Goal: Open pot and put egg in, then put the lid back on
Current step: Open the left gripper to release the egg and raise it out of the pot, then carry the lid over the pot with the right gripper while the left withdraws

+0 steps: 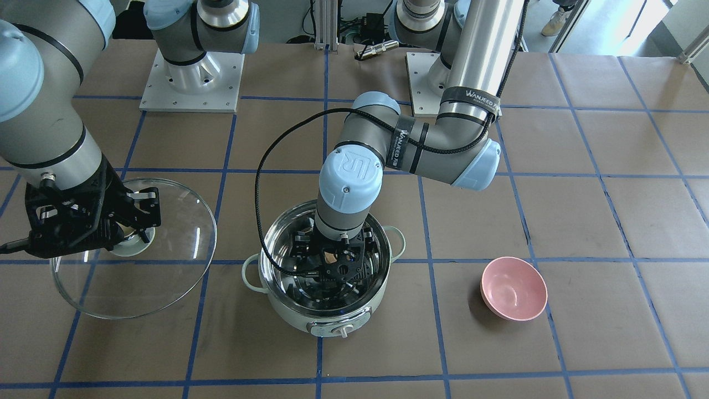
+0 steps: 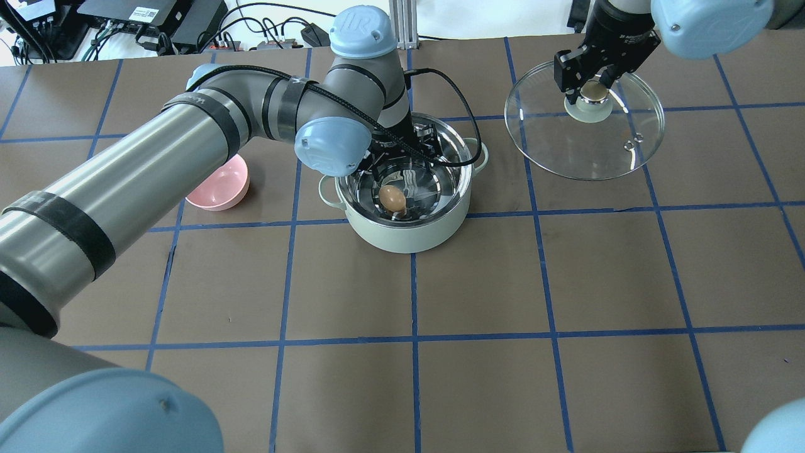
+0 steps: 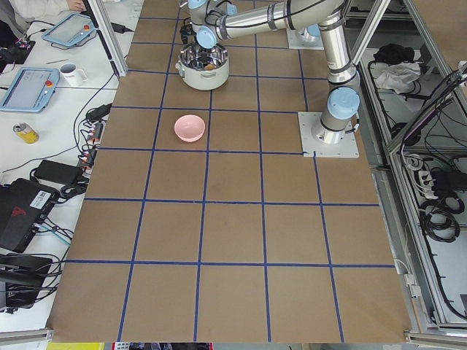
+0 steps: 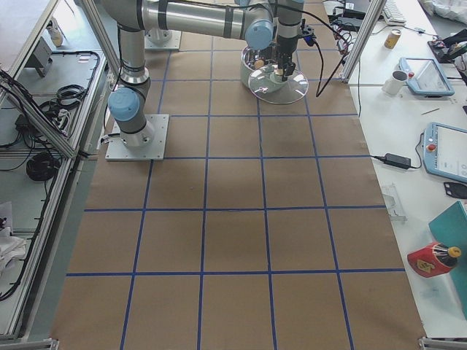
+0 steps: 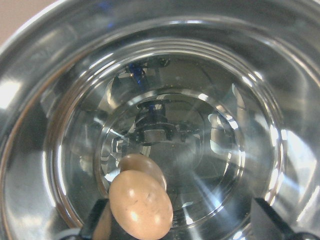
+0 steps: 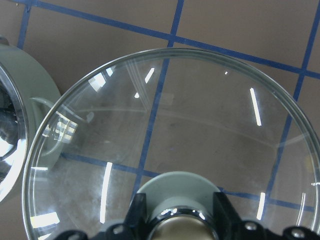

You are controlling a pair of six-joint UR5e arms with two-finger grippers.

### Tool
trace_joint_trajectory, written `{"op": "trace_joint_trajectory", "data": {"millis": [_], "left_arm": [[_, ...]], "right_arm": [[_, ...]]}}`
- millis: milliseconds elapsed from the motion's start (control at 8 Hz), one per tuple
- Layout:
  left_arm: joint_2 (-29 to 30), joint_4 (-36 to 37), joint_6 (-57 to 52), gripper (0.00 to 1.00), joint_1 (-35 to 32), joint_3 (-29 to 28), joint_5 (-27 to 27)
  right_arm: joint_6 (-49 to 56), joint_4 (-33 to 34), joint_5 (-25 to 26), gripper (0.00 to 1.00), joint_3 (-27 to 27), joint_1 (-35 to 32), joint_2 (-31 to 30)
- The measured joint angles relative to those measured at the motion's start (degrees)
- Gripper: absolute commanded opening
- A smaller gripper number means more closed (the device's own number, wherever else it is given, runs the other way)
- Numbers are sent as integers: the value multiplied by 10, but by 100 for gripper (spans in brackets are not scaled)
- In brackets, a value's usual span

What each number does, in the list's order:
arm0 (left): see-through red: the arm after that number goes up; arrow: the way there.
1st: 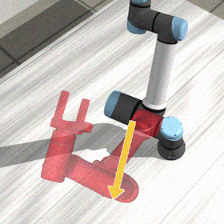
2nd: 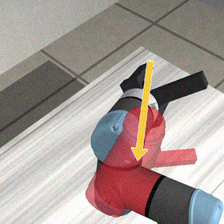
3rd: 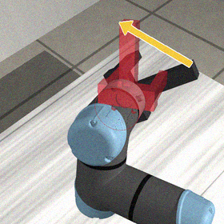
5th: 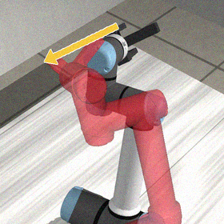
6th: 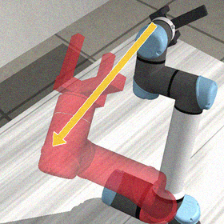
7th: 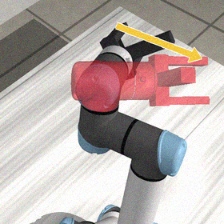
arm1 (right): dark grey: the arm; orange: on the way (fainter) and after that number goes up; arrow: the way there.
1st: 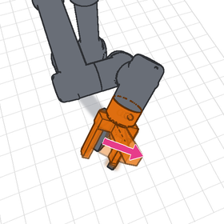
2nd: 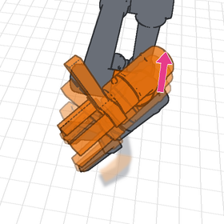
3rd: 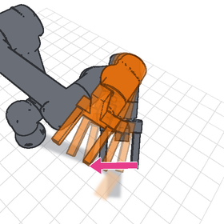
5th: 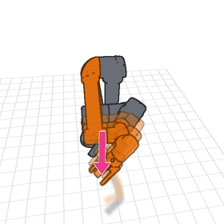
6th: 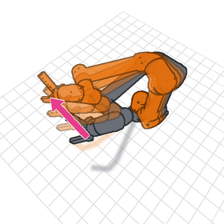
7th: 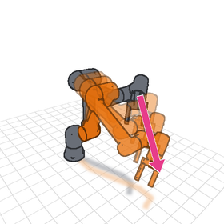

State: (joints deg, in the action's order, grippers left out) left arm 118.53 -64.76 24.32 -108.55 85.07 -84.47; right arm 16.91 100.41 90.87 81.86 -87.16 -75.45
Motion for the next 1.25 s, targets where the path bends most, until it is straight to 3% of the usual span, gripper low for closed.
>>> {"op": "trace_joint_trajectory", "data": {"millis": [625,875,1250], "left_arm": [[-93,-18,-3,100,8,-18,-15],[-133,-60,-14,100,38,-27,-41],[-223,-140,-120,100,105,-29,-45]], "right_arm": [[-34,2,-15,0,0,-15,-1],[-93,15,-12,0,-1,-61,2],[-186,41,-4,0,-6,-138,24]]}}
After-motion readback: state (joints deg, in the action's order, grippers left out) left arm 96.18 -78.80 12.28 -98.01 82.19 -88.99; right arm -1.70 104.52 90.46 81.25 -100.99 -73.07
